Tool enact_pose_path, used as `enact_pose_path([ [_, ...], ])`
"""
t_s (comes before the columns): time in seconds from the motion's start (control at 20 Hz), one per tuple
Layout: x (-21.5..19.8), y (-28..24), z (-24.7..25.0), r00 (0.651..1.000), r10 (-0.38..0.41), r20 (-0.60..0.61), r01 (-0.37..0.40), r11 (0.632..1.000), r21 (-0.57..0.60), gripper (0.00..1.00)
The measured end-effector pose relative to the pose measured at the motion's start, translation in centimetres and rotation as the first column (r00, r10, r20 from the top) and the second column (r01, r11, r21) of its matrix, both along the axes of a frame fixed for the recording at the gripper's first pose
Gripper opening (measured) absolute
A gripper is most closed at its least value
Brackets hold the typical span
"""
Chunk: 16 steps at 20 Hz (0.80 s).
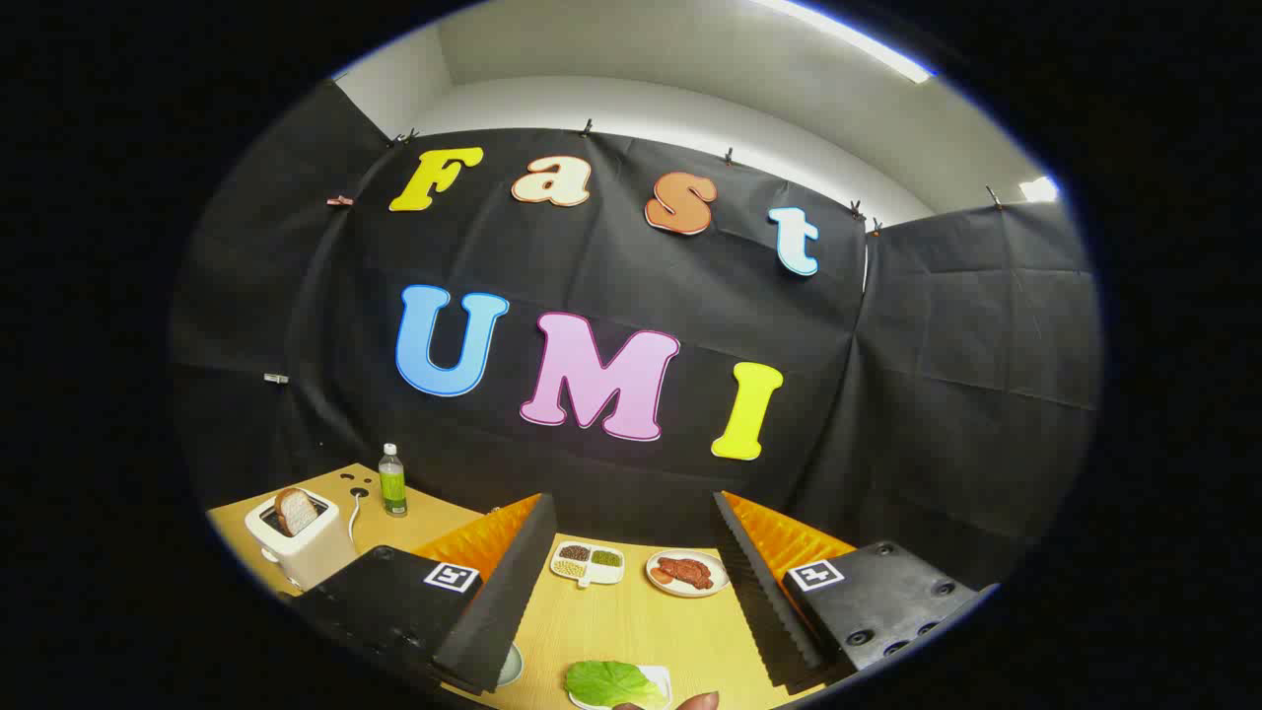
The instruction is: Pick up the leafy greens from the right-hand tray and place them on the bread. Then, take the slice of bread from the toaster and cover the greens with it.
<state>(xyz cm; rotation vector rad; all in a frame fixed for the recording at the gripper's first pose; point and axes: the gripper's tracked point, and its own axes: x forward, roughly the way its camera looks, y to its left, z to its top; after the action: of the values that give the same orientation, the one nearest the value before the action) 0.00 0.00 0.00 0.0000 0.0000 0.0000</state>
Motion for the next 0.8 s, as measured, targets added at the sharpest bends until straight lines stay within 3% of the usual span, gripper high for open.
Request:
enact_pose_path([
  [0.8, 0.3, -0.4, -1.0, 1.000, -0.020, -0.023, 0.021, 1.000, 0.004, 0.97],
])
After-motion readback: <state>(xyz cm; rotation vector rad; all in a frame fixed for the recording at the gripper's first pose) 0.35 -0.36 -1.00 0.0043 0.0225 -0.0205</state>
